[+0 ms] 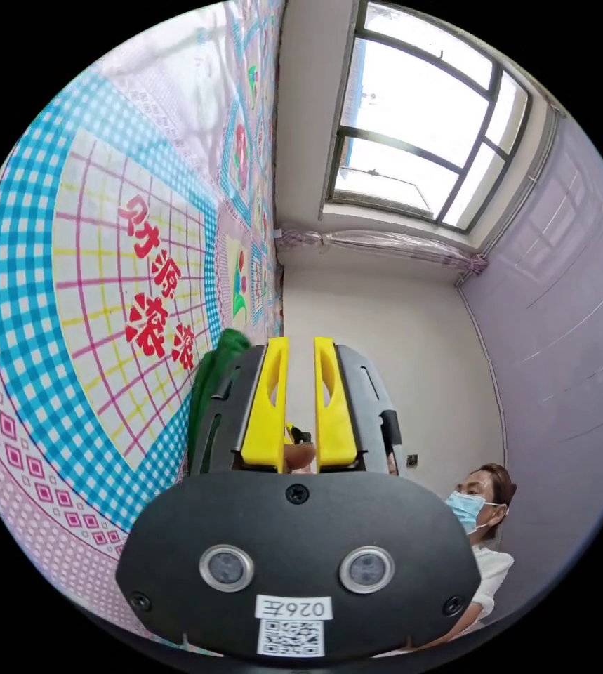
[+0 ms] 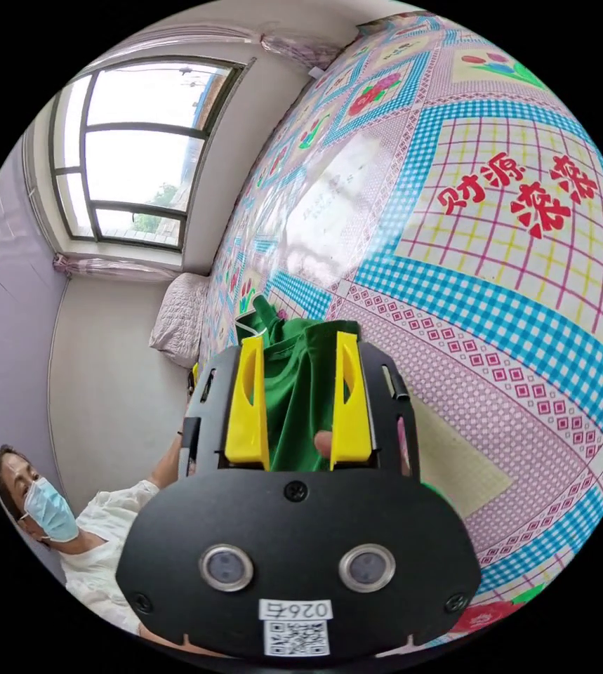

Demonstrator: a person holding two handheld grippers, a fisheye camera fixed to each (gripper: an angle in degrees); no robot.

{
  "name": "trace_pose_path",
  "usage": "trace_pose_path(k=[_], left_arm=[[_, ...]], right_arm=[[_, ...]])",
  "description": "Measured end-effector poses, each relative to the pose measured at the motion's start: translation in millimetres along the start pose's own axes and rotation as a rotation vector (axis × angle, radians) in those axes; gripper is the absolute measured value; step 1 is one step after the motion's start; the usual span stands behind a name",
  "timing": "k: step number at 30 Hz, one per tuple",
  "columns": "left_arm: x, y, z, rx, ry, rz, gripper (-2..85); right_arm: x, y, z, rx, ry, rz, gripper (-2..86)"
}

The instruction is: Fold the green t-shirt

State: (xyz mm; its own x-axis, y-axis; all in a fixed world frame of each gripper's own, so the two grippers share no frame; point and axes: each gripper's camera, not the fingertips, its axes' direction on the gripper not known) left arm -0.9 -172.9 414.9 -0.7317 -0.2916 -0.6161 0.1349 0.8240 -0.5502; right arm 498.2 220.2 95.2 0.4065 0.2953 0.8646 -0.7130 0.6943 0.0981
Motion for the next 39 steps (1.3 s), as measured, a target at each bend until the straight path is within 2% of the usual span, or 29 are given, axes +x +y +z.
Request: trace_pose_path(k=[3,5,7,10,13,17,19,21,23,26,31,34,39], left_arm=[[9.2,-12.5,-0.3,-0.021,-0.005,0.111,5.6],[26.4,-12.2,16.0,-0.128,-0.188,0.198,4.5],[50.2,0.7,62.8,-0.340,-0.504,0.375,4.8],[60.2,22.4,124.7,-0.497,-0.774,0.592,7.3],[45.9,22.4,166.8,-0.559,-0.796,0.658,9.6],[10.3,10.2,200.5,-0.639,-0.800,0.609,13.3],[-7.4,10.2,222.7,-0.725,-0.868,0.634,7.5],[-14.9,7.8,235.7,-0.779,-0.933,0.634,0.7],[-13.1,0.4,236.9,-0.744,-0.891,0.651,-0.1],[-16.4,-21.5,220.9,-0.634,-0.700,0.612,-0.6],[-90.2,-61.8,179.9,-0.506,-0.404,0.315,-0.7],[-112.6,-62.1,153.8,-0.404,-0.303,0.267,-0.5],[-121.8,-58.8,122.2,-0.264,-0.180,0.243,-0.6]], right_arm=[[-4.7,20.5,-8.4,0.055,0.042,-0.084,8.7],[-22.9,39.8,-1.3,0.053,0.177,-0.171,7.3],[-55.9,69.5,23.4,0.033,0.408,-0.330,6.5],[-85.0,100.1,61.2,0.029,0.624,-0.488,6.5],[-96.7,111.3,91.0,0.045,0.707,-0.557,8.0],[-84.3,98.8,117.9,-0.005,0.657,-0.528,8.7],[-66.8,89.2,130.5,-0.044,0.641,-0.490,1.2],[-59.7,88.1,127.3,-0.013,0.637,-0.450,-0.6],[-59.1,92.4,117.1,0.038,0.609,-0.433,-1.1],[-53.7,95.8,100.8,0.096,0.568,-0.408,-1.2],[10.3,80.8,98.6,0.039,0.445,-0.240,0.1],[30.9,93.5,91.0,0.059,0.387,-0.199,2.7],[42.3,115.6,78.9,0.082,0.430,-0.187,2.8]])
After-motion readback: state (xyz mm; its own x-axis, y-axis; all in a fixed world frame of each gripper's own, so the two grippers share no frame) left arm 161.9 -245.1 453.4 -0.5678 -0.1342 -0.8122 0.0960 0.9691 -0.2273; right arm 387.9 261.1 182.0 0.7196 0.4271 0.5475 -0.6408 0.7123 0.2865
